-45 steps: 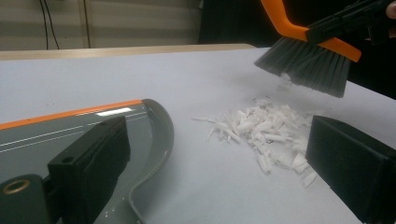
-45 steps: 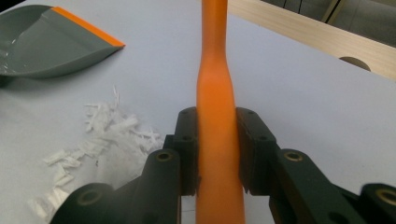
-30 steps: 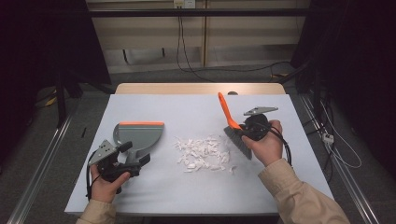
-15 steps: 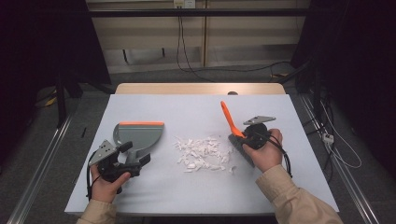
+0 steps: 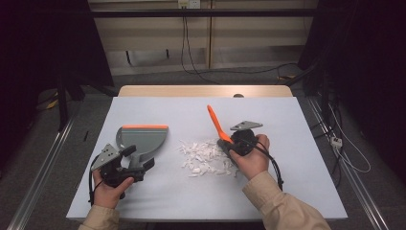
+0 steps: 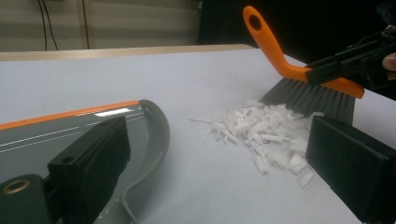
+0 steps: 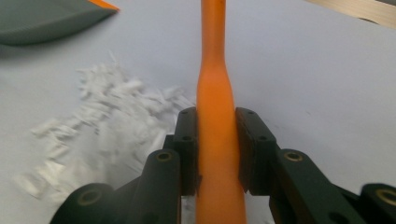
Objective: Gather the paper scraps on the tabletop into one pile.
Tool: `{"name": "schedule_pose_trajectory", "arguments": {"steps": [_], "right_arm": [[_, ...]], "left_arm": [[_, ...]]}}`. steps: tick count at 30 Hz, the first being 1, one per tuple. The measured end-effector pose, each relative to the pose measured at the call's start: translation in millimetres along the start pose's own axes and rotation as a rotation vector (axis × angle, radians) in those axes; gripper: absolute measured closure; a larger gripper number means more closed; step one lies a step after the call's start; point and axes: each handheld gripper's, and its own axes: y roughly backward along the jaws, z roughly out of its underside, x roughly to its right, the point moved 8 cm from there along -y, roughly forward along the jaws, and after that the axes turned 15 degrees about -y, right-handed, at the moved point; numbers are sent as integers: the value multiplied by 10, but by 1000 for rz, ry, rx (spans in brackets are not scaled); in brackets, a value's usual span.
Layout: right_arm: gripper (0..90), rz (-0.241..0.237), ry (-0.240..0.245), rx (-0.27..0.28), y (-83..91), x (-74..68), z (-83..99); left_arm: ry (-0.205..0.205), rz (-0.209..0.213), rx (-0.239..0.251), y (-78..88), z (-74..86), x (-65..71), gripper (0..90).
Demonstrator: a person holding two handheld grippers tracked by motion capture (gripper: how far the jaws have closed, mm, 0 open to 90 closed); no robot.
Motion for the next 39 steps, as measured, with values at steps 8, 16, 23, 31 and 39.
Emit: {"name": "schedule_pose_trajectory", "arguments": {"steps": [8, 16, 23, 31, 39], "right_arm": [[717, -17, 0, 57, 47, -13, -345], [717, 51, 12, 57, 15, 316, -359], [717, 127, 8, 49, -105, 617, -220], [717, -22, -26, 35, -136, 244, -171], [716, -38, -8, 79, -117, 182, -369]], "left_arm": [[2, -6, -3, 18, 17, -19, 63], [3, -13, -8, 49, 42, -46, 63], [-2, -9, -14, 36, 48, -32, 63], [1, -8, -15, 8, 50, -27, 63], [2, -10, -16, 18, 52, -41, 63]]}}
